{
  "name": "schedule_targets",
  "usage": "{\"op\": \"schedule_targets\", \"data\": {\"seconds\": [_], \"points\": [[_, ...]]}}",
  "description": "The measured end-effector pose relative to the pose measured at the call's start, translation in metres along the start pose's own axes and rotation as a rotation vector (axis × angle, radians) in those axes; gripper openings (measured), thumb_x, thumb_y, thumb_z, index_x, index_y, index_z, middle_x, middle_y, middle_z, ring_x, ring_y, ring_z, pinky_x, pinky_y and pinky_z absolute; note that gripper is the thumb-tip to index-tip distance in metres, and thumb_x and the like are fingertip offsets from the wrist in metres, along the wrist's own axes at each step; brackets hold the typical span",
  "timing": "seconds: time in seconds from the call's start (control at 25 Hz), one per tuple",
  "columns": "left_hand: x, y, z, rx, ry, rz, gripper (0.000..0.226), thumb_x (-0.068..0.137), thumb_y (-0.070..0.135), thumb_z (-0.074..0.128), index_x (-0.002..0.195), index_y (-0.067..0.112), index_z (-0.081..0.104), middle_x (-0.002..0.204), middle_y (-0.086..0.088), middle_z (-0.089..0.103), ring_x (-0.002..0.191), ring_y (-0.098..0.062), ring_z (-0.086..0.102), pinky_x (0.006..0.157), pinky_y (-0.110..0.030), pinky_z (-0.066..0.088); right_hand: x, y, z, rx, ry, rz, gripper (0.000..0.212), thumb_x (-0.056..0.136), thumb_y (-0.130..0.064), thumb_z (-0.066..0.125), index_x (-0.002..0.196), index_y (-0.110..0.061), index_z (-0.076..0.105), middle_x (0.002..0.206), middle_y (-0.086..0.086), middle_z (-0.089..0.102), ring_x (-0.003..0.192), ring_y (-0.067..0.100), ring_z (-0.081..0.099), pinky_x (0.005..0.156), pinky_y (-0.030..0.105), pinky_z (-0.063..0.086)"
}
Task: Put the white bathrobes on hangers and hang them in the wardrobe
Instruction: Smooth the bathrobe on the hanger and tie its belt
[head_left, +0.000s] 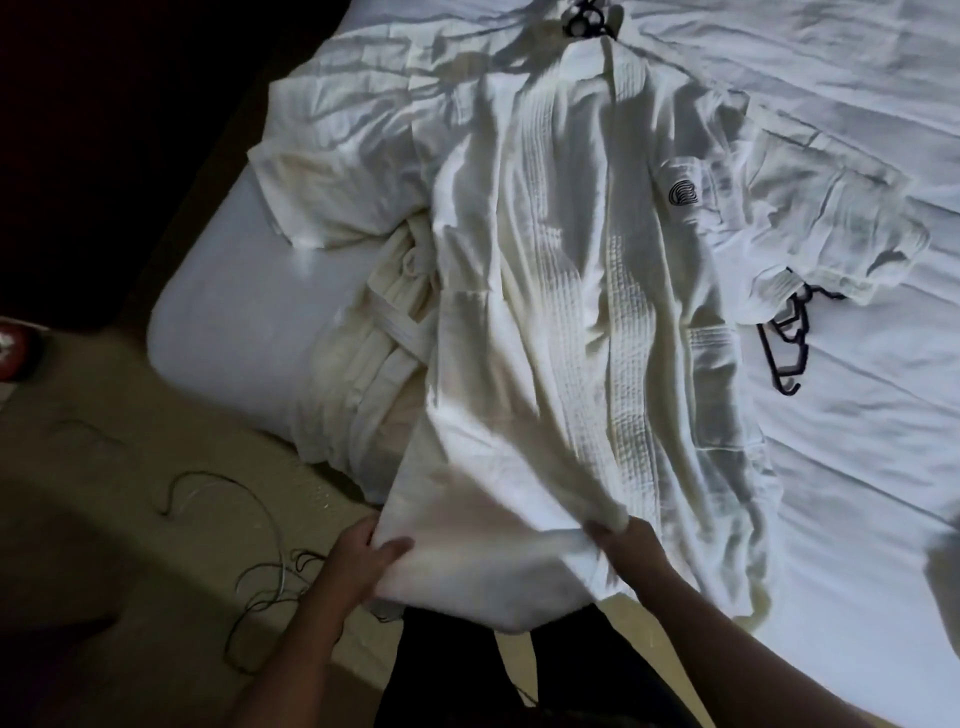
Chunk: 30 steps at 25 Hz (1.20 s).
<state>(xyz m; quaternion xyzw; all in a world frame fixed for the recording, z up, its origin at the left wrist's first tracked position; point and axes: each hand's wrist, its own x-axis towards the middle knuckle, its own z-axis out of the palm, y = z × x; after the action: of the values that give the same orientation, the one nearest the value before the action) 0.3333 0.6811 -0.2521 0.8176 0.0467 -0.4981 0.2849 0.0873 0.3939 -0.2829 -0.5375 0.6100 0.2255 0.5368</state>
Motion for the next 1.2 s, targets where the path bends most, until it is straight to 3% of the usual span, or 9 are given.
{"op": "schedule_targets", "data": {"seconds": [0.12,0.2,0.32,0.52,0.68,0.84,0.96,1.08,1.2], "points": [[0.001,-0.037,0.002,0.202,-0.051,-0.075,0.015,0.098,0.017,0.065,0.088,0.028,0.065,0.092,0.004,0.072,0.09,-0.024,0.067,0.075,-0.03,0.051,0.001,0.018,0.0,-0.013,0.018,-0.004,0.037,0.083,-0.023,0.083,0.113,-0.006,0.068,0.077,0.004,0.072,0.068,0.018,0.067,0.061,0.029,0.053],[0.002,-0.055,0.005,0.255,-0.006,-0.106,0.012,0.104,0.021,0.055,0.095,0.026,0.062,0.109,-0.012,0.071,0.101,-0.031,0.065,0.087,-0.039,0.052,-0.005,0.031,-0.004,-0.132,-0.111,0.039,0.029,0.085,-0.02,0.082,0.097,0.003,0.068,0.054,0.001,0.061,0.043,0.013,0.054,0.043,0.023,0.039],[-0.003,-0.047,0.016,0.324,0.089,-0.134,0.012,0.105,0.017,0.048,0.113,0.018,0.057,0.121,-0.02,0.065,0.103,-0.032,0.06,0.083,-0.038,0.048,-0.005,0.036,-0.005,-0.314,-0.174,0.11,0.025,0.089,-0.018,0.077,0.08,0.001,0.064,0.041,-0.006,0.052,0.031,0.006,0.046,0.039,0.02,0.035],[0.022,-0.002,0.02,0.299,-0.087,-0.084,0.035,0.09,0.018,0.06,0.122,0.032,0.059,0.128,-0.002,0.066,0.106,-0.021,0.06,0.087,-0.032,0.051,-0.001,-0.015,-0.005,0.053,-0.173,0.012,0.054,0.049,-0.024,0.075,0.101,-0.007,0.073,0.076,0.004,0.07,0.068,0.014,0.061,0.06,0.026,0.043],[0.056,0.067,0.023,0.076,0.112,0.167,0.047,0.095,0.021,0.064,0.141,0.021,0.056,0.134,-0.003,0.061,0.124,-0.025,0.057,0.1,-0.035,0.046,0.005,-0.086,-0.008,0.265,-0.117,-0.157,0.015,0.084,-0.015,0.08,0.093,-0.006,0.073,0.052,-0.011,0.062,0.043,-0.003,0.053,0.04,0.012,0.037],[0.078,0.093,0.035,0.201,0.193,0.16,0.05,0.094,0.033,0.069,0.139,0.015,0.058,0.142,-0.014,0.049,0.133,-0.034,0.046,0.113,-0.044,0.038,0.021,-0.093,-0.016,0.336,0.114,-0.259,0.025,0.089,-0.031,0.077,0.081,-0.008,0.076,0.059,-0.004,0.062,0.057,0.008,0.055,0.056,0.025,0.043],[0.081,0.092,0.029,0.258,0.172,0.094,0.04,0.093,0.04,0.068,0.124,0.013,0.066,0.127,-0.016,0.064,0.12,-0.037,0.058,0.093,-0.037,0.045,0.029,-0.076,-0.03,0.382,0.342,-0.154,0.043,0.081,-0.039,0.075,0.063,-0.003,0.059,0.055,0.003,0.045,0.057,0.018,0.044,0.059,0.033,0.037],[0.082,0.1,0.019,0.195,0.166,0.088,0.034,0.09,0.025,0.072,0.121,0.013,0.066,0.116,-0.012,0.069,0.111,-0.033,0.063,0.083,-0.031,0.043,0.028,-0.091,-0.036,0.4,0.237,-0.143,0.011,0.076,-0.011,0.074,0.068,-0.007,0.068,0.055,0.004,0.055,0.053,0.018,0.048,0.049,0.025,0.035],[0.087,0.119,0.011,0.0,0.042,0.126,0.045,0.081,0.024,0.067,0.126,0.02,0.067,0.118,-0.004,0.069,0.117,-0.03,0.063,0.097,-0.04,0.051,0.037,-0.122,-0.043,0.569,0.003,-0.186,0.023,0.073,-0.002,0.074,0.097,-0.004,0.074,0.082,0.015,0.073,0.072,0.026,0.065,0.06,0.029,0.048]]}}
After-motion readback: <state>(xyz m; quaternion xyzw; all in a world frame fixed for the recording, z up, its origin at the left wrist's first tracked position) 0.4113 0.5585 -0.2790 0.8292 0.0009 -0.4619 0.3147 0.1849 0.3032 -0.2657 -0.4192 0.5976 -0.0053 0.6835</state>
